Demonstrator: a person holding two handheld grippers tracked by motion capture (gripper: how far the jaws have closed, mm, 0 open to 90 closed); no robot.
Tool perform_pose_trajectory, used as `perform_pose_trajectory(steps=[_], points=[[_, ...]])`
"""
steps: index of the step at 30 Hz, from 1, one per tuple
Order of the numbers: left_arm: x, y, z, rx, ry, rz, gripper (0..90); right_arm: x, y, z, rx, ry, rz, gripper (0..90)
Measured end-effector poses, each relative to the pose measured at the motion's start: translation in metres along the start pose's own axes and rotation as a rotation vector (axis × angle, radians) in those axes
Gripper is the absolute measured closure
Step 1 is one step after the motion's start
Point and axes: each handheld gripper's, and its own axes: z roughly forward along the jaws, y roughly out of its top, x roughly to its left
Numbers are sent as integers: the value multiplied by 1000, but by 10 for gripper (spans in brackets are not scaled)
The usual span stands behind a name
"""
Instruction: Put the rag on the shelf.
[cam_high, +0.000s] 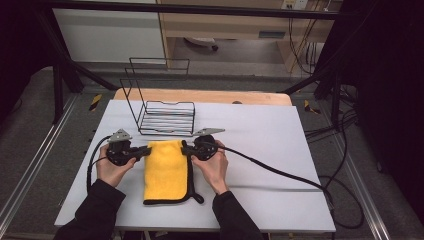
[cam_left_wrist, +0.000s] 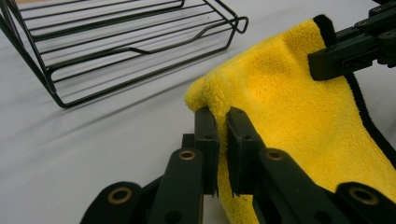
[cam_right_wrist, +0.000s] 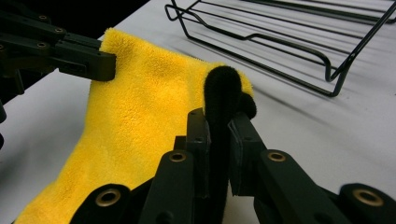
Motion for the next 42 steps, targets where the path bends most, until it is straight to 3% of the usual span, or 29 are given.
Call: perform_pose_trajectory(steps=[28,42], points=[[-37,31,-42,-158,1,93,838,19,21,-61,-167,14,-71,809],[-46,47,-58,-228,-1,116,837,25,33,-82,-238,11,-93,809]])
